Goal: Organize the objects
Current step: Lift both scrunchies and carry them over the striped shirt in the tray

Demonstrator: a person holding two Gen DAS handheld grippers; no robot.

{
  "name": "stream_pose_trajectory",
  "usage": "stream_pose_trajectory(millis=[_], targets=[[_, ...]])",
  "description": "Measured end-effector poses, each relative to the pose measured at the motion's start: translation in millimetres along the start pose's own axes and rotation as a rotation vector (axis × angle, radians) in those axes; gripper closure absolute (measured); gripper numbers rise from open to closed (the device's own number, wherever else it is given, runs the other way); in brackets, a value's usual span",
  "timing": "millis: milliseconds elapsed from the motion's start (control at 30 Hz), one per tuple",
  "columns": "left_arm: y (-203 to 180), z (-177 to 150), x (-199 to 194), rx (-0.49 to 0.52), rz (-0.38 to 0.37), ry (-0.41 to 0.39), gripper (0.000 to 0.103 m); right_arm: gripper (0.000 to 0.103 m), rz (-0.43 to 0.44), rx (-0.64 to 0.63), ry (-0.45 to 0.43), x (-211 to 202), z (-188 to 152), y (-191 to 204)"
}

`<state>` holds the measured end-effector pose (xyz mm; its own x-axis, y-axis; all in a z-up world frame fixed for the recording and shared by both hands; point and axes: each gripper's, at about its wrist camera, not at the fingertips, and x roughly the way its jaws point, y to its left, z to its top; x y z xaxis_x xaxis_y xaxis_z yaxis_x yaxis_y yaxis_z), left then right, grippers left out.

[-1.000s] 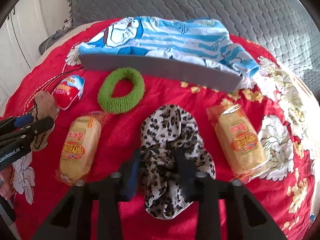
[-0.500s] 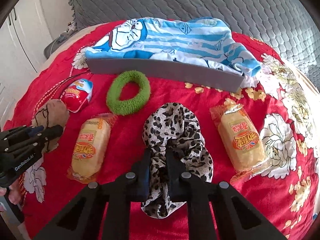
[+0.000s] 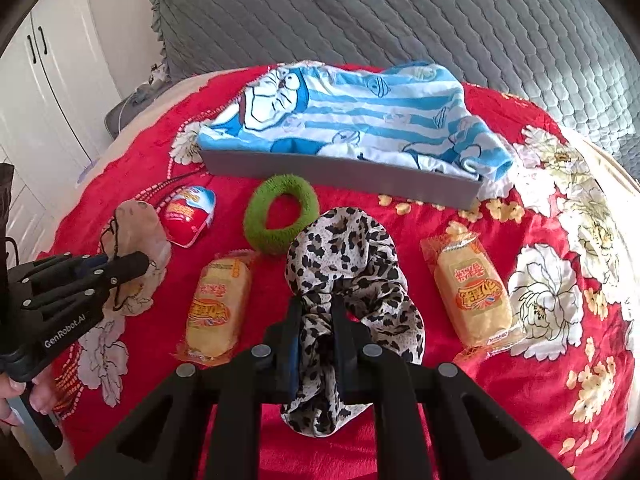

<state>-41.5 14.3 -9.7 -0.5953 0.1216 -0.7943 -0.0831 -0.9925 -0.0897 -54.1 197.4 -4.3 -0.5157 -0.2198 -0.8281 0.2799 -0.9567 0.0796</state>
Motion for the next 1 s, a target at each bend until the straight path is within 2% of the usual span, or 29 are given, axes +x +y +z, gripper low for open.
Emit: stream_pose_trajectory(millis=[667,1000], targets=[[-37.1,30.2,-25.3,0.024,0.015,-0.080,0.090,0.090,0.026,0.018,-0.165,-52.9,24.7,-2.3],[-43.5,52.0,-13.6,0.037,0.027,-0.087,0.090,0.090,0.038,-0.008,-0.225,-63.5,45.4,-2.7]])
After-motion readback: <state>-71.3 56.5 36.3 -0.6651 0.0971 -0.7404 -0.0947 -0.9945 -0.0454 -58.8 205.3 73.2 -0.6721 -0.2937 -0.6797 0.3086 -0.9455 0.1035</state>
